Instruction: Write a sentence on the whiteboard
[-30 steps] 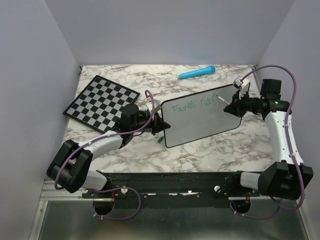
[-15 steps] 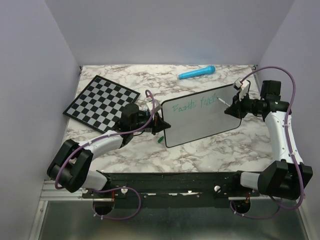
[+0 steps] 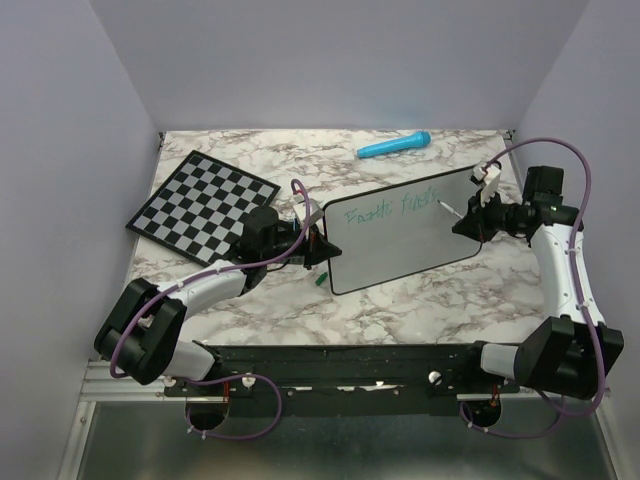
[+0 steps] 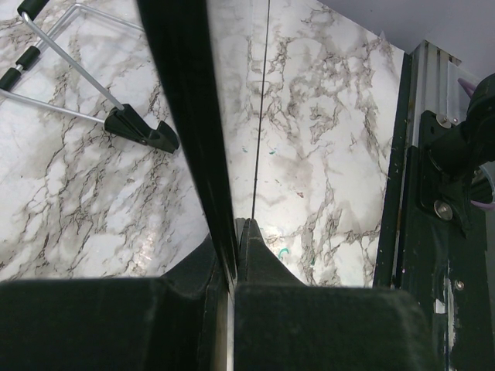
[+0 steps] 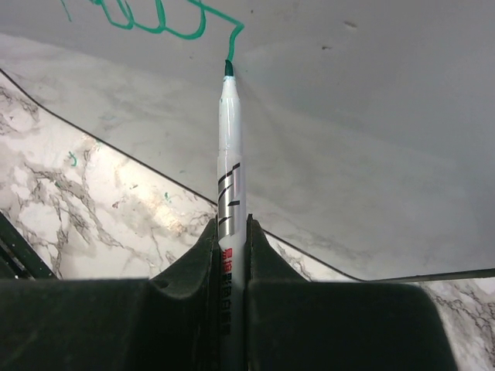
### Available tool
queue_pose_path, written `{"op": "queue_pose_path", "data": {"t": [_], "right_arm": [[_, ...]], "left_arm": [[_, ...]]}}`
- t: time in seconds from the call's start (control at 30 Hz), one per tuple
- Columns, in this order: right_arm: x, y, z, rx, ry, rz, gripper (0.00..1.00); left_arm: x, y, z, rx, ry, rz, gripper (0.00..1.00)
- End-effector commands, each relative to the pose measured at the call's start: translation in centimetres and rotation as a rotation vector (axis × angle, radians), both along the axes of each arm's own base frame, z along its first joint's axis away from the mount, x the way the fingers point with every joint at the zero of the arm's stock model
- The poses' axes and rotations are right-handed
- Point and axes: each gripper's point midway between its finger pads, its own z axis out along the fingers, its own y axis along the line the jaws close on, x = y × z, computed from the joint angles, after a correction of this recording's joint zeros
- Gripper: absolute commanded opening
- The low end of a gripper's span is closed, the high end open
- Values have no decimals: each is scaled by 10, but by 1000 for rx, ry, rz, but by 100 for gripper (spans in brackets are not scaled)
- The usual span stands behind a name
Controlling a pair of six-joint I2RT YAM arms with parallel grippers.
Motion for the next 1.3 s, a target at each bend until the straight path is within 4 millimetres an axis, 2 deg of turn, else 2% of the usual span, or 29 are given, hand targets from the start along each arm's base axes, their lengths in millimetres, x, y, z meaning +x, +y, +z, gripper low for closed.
{"op": "queue_pose_path", "data": {"t": [0.0, 0.2, 0.43, 0.63, 0.8, 0.93, 1.27], "right_arm": [[-7, 2, -14, 10, 43, 20, 1], [-4, 13, -4, 20, 30, 46, 1], [-11, 24, 35, 56, -48, 82, 1], [-21, 17, 60, 54, -125, 50, 0], [-15, -8, 60, 58, -133, -16, 0], [-14, -19, 58, 47, -141, -41, 0], [-21, -18, 48, 33, -148, -15, 0]], "left_arm": [[-8, 16, -56, 165, 77, 7, 0], [-7, 16, -57, 166, 83, 7, 0], [-8, 16, -59, 168, 85, 9, 0], [-9, 17, -60, 172, 83, 9, 0], [-9, 18, -59, 175, 80, 10, 0], [-9, 18, -57, 175, 78, 13, 0], [-10, 20, -51, 176, 88, 27, 0]]}}
